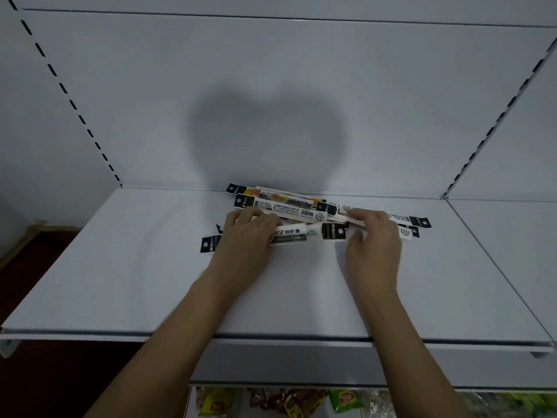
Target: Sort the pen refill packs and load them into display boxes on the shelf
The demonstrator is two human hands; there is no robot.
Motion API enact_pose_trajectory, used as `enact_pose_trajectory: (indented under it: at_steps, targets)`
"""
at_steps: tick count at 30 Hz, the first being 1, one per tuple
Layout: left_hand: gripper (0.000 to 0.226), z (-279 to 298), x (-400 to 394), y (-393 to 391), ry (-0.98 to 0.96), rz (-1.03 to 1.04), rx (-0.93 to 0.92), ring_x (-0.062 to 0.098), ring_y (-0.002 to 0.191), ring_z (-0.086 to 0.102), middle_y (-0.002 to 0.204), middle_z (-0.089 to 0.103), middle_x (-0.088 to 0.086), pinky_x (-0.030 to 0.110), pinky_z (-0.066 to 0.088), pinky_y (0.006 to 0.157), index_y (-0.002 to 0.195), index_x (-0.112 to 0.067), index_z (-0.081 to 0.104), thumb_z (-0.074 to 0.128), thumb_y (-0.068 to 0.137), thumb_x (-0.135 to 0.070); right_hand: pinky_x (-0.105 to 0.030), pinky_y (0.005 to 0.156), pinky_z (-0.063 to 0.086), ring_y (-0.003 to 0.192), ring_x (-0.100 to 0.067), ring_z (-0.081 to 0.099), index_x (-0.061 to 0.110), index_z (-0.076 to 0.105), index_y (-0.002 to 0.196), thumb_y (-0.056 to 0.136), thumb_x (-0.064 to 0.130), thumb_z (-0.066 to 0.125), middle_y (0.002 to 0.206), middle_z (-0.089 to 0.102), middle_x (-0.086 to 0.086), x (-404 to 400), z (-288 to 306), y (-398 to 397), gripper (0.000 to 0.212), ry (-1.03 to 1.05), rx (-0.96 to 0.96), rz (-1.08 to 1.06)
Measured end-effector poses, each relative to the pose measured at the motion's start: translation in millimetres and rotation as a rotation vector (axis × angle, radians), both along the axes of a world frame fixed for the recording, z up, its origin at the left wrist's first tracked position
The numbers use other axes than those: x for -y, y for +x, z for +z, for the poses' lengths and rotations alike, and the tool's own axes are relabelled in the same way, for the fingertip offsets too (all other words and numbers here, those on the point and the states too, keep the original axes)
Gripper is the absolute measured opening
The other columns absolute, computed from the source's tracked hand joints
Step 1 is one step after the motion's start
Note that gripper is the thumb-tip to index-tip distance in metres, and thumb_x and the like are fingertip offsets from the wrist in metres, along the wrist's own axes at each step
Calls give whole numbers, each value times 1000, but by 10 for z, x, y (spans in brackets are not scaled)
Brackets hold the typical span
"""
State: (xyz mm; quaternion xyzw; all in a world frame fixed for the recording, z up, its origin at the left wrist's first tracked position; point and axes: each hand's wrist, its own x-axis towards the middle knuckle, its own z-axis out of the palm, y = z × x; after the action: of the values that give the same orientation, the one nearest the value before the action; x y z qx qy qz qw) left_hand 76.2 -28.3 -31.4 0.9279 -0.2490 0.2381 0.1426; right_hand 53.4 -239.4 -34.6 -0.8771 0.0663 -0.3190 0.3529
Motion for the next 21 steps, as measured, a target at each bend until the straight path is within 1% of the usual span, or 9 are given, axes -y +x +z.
enact_pose_trajectory:
  at_steps: [2, 4, 6, 8, 12, 14, 17, 19, 21]
  targets:
    - [43, 12, -5, -5, 4, 18, -25, 29, 83, 63, 85, 68, 4, 37, 36, 82, 99, -11, 65, 35, 69, -1, -41, 89, 38, 116, -31, 50, 13, 64, 117, 80, -7, 54, 121, 59, -9, 20, -39, -2, 44, -42, -172, -150]
    - [48, 24, -10, -15, 13, 11, -55, 29, 81, 63, 89, 68, 4, 35, 38, 73, 105, -13, 65, 42, 65, 2, -43, 92, 34, 123, -31, 45, 11, 60, 123, 83, -2, 53, 129, 55, -10, 3, -63, -7, 43, -93, -275, -187]
    - [51, 36, -5, -32, 34, 9, -53, 27, 83, 62, 94, 68, 2, 32, 36, 69, 108, -15, 65, 43, 65, 1, -43, 92, 32, 123, -31, 43, 13, 57, 126, 87, 2, 52, 130, 54, -9, -5, -47, -11, 41, -145, -325, -219]
    - [51, 39, -7, -48, 56, -3, -66, 25, 84, 60, 96, 67, 1, 31, 33, 69, 109, -16, 65, 34, 70, -7, -43, 91, 31, 119, -32, 42, 14, 59, 126, 88, 6, 52, 125, 54, -10, -2, -27, -21, 39, -196, -341, -246]
    - [51, 15, -33, -32, 64, -17, -92, 22, 86, 57, 96, 66, -2, 31, 33, 70, 109, -18, 65, 31, 71, -16, -42, 87, 28, 111, -32, 42, 18, 71, 112, 89, 11, 60, 108, 57, -10, -4, -33, -46, 26, -204, -280, -259]
    - [45, 16, -24, -33, 58, -19, -89, 23, 83, 58, 92, 65, -2, 32, 33, 69, 108, -18, 65, 37, 73, -13, -44, 91, 29, 111, -31, 43, 19, 73, 106, 90, 13, 62, 108, 57, -9, -2, -43, -37, 21, -190, -246, -272]
    - [38, 19, -14, -42, 11, -42, -66, 19, 86, 54, 95, 65, -3, 30, 32, 71, 109, -19, 64, 51, 74, -11, -45, 94, 32, 107, -31, 50, 17, 69, 108, 96, 15, 53, 106, 62, -8, 21, -34, -15, 20, -146, -180, -280]
    - [36, 35, -12, -48, -22, -57, -53, 18, 89, 55, 100, 66, -2, 30, 34, 73, 111, -19, 64, 47, 79, -17, -42, 85, 38, 92, -29, 57, 16, 66, 106, 99, 17, 47, 96, 66, -5, 31, 10, -28, 20, -46, -100, -252]
    - [33, 67, 2, -63, -50, -60, -21, 19, 86, 60, 98, 69, -2, 29, 36, 74, 107, -17, 66, 47, 80, -20, -35, 68, 39, 75, -24, 57, 16, 65, 103, 102, 19, 46, 88, 66, -1, 10, 54, -53, 19, 84, -21, -180]
